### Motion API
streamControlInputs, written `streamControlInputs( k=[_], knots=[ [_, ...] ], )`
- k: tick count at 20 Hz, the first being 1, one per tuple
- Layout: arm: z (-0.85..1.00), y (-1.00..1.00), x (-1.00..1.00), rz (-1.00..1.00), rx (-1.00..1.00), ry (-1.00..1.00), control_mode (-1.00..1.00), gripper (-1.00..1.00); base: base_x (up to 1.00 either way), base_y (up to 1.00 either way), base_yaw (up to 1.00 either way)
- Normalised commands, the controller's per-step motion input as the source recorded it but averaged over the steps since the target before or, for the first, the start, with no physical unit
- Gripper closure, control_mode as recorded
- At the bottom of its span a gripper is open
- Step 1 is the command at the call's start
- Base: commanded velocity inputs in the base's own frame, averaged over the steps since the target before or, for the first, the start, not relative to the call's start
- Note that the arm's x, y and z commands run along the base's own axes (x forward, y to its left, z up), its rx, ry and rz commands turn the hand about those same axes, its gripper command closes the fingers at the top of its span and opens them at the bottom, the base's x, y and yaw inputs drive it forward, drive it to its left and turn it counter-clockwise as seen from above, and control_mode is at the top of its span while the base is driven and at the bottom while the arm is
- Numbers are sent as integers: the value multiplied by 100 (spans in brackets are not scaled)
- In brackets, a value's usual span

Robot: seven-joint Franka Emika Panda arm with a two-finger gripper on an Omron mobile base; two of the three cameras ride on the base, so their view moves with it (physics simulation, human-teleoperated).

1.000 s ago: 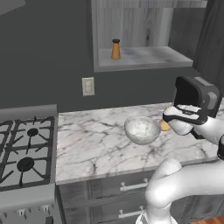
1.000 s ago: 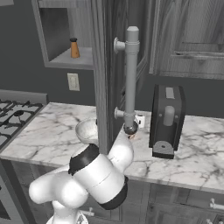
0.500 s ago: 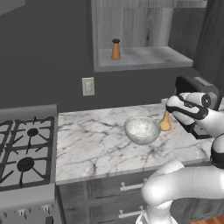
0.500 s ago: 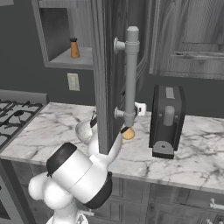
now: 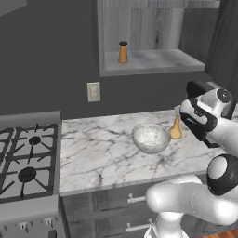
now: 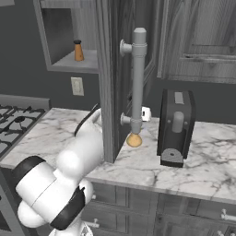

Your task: Retrieve the bottle and the shaker from the cabinet and place them next to the mixing bowl on the counter. Then add garlic from the fridge to the mixing bowl.

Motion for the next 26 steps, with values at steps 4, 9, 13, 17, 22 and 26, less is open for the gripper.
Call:
streamControlInputs(
  k=[4, 9, 13, 17, 22, 26],
  knots=[
    [12, 32, -56, -4, 0, 10, -100, -100, 0, 0, 0],
    [0, 29, -66, -3, 0, 0, -100, -100, 0, 0, 0],
    [9, 3, -61, 0, 0, 0, -100, -100, 0, 0, 0],
    [47, 34, -10, 0, 0, 0, -100, -100, 0, 0, 0],
    [40, 52, 0, 0, 0, 0, -100, -100, 0, 0, 0],
    [31, 37, 0, 7, 0, 0, -100, -100, 0, 0, 0]
  ],
)
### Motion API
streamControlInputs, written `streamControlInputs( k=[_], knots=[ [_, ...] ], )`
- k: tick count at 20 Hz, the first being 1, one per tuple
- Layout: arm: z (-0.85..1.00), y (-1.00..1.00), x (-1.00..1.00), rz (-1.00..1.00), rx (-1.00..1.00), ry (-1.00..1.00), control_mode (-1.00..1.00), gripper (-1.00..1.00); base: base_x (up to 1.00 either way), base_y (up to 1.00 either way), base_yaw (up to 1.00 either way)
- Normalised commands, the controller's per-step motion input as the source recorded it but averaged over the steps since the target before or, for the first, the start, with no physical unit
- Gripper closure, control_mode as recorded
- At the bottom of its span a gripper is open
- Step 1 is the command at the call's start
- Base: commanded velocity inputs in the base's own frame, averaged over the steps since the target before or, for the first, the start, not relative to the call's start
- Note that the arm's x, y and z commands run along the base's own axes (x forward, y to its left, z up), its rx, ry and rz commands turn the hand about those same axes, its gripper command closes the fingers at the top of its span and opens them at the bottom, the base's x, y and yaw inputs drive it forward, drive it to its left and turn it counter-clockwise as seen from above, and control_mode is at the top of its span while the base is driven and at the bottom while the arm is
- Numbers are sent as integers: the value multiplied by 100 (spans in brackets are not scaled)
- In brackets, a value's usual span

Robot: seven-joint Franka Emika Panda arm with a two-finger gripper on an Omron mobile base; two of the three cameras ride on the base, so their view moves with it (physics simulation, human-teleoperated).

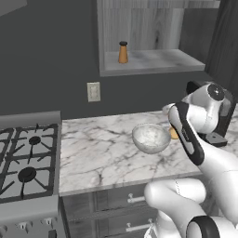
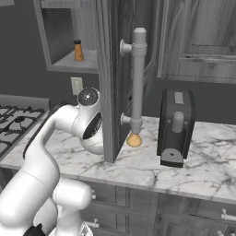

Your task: Retrieve the bottle and the shaker from the cabinet and place them next to the mixing bowl on the counter. Then add garlic from the fridge to the mixing bowl.

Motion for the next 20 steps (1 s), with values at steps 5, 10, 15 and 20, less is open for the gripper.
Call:
streamControlInputs(
  k=[5, 10, 15, 20],
  knots=[
    [31, 26, -2, 14, 0, 0, -100, -100, 0, 0, 0],
    [42, 19, -13, 14, 0, 0, -100, -100, 0, 0, 0],
    [37, 26, -21, 5, -4, -3, -100, -100, 0, 0, 0],
    [43, 34, -25, 0, -7, -4, -100, -100, 0, 0, 0]
  ],
)
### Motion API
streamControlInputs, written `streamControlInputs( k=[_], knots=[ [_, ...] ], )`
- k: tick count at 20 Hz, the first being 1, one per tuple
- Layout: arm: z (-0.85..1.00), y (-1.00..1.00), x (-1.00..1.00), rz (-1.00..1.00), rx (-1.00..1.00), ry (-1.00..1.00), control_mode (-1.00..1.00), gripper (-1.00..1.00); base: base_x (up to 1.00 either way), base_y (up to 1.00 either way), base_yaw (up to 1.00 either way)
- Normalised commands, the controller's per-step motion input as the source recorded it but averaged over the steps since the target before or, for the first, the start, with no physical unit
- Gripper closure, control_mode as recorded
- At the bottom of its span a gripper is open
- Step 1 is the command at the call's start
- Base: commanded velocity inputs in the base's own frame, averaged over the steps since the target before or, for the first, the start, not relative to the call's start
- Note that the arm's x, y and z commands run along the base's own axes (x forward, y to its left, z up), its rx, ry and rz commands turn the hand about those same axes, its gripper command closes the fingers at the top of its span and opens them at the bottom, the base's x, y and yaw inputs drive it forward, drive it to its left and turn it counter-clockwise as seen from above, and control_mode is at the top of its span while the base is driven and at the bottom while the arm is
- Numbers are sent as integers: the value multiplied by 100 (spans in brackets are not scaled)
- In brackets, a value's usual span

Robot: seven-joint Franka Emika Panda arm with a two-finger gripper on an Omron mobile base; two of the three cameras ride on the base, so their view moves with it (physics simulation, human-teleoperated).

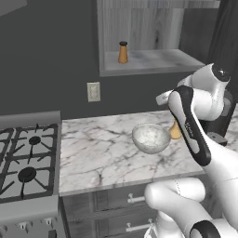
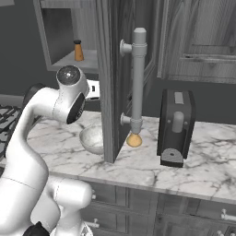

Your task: Retrieve the bottle and the shaker from the cabinet and place them next to the mixing bowl on the counter. Then add garlic from the fridge to the mixing bowl.

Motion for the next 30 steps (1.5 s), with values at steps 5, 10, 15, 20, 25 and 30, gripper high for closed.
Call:
streamControlInputs(
  k=[5, 10, 15, 20, 25, 30],
  knots=[
    [44, 23, -23, 0, -4, -3, -100, -100, 0, 0, 0],
    [51, 0, -13, 0, 1, -6, -100, -100, 0, 0, 0],
    [58, 0, -8, 0, 6, -6, -100, -100, 0, 0, 0],
    [42, 0, -3, 0, 4, -6, -100, -100, 0, 0, 0],
    [24, 0, 0, 3, 7, -6, -100, -100, 0, 0, 0],
    [15, 1, 0, 5, 7, -1, -100, -100, 0, 0, 0]
  ],
)
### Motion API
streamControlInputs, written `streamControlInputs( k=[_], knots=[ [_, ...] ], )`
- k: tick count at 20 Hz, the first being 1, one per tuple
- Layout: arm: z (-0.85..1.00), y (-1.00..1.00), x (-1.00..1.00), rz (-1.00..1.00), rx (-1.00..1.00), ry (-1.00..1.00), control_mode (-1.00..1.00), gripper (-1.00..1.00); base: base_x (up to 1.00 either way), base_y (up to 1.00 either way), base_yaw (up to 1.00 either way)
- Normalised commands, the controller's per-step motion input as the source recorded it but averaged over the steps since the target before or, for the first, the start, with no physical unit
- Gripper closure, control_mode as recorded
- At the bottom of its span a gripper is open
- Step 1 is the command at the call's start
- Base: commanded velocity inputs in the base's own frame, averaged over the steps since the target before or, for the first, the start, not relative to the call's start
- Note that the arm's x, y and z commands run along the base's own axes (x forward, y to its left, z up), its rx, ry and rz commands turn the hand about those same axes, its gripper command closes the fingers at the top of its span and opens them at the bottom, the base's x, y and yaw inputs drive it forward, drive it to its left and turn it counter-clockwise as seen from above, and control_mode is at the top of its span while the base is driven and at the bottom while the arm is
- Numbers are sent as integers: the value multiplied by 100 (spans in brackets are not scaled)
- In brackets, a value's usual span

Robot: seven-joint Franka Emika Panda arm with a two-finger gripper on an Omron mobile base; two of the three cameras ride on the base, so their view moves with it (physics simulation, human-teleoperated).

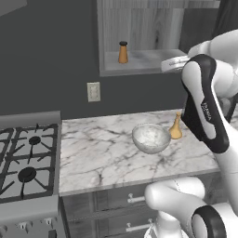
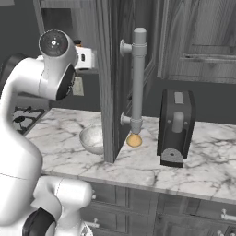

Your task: Retrieve the bottle and the shaker from the cabinet and place them next to the mixing bowl on the counter. Then add garlic from the fridge to the mixing bowl.

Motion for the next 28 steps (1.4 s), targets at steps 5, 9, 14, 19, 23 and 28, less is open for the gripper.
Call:
streamControlInputs(
  k=[5, 9, 14, 19, 23, 28],
  knots=[
    [10, 0, 0, 7, 6, 0, -100, -100, 0, 0, 0],
    [4, 4, 2, 8, 5, 0, -100, -100, 0, 0, 0],
    [0, 7, 8, 10, 3, 0, -100, -100, 0, 0, 0],
    [0, 6, 14, 11, 2, 0, -100, -100, 0, 0, 0],
    [0, 2, 18, 9, 0, -1, -100, -100, 0, 0, 0],
    [0, 2, 26, 4, 0, -1, -100, -100, 0, 0, 0]
  ],
)
